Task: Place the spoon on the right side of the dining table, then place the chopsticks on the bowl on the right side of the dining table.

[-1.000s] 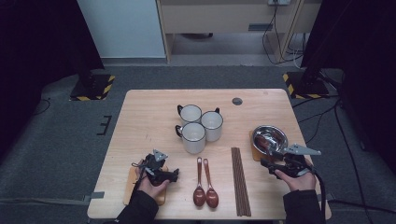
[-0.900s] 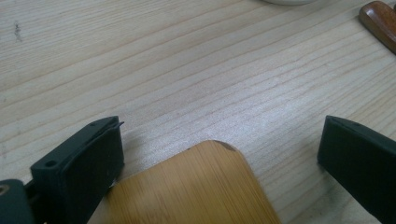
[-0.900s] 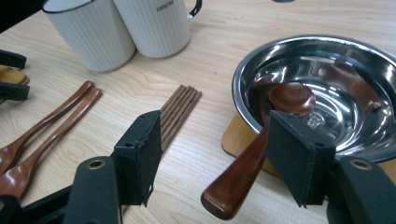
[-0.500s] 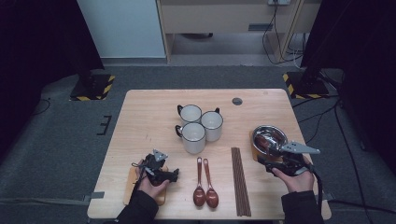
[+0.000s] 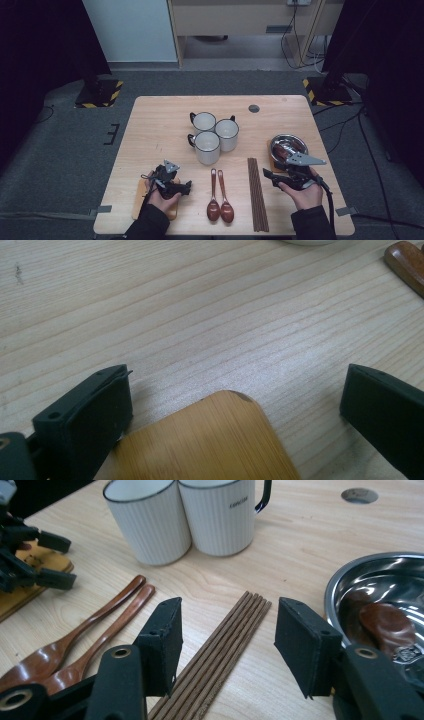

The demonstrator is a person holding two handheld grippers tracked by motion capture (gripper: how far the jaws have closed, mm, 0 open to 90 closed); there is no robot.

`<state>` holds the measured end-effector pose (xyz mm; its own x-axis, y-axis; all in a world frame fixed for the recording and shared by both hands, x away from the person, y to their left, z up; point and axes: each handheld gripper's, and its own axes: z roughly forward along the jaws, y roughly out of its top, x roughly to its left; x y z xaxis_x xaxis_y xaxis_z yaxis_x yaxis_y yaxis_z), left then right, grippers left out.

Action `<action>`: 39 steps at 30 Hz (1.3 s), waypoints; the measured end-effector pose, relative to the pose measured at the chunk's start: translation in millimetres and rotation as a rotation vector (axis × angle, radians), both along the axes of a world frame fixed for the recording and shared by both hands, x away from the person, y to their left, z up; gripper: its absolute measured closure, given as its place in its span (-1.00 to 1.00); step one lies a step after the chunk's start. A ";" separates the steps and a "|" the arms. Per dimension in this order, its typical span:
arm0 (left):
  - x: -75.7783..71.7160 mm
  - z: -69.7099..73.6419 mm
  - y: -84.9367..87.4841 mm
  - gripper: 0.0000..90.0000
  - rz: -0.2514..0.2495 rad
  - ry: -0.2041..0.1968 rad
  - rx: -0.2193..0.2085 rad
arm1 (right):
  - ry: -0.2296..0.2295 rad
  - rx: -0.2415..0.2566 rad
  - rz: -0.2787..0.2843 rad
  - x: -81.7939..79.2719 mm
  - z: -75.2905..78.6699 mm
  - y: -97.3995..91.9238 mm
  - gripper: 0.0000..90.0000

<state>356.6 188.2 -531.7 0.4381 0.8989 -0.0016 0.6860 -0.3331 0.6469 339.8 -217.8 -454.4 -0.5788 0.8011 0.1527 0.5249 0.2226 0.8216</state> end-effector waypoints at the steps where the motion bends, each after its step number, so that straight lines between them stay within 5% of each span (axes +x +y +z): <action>1: 0.0 0.0 0.0 -1.00 0.000 0.000 0.000 | 0.000 0.000 0.000 0.0 0.0 0.0 -0.01; 17: 0.0 0.0 0.1 -1.00 -0.001 0.000 0.000 | 0.074 -0.104 0.000 2.7 -31.1 16.7 0.09; 39: 0.0 0.1 0.1 -1.00 -0.001 0.000 0.002 | 0.141 -0.143 -0.017 1.0 -51.0 26.4 0.36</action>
<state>356.7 188.3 -531.7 0.4393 0.8983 -0.0004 0.6858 -0.3351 0.6461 340.8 -191.4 -505.4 -0.5463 0.8296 0.1153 0.6369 0.3220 0.7005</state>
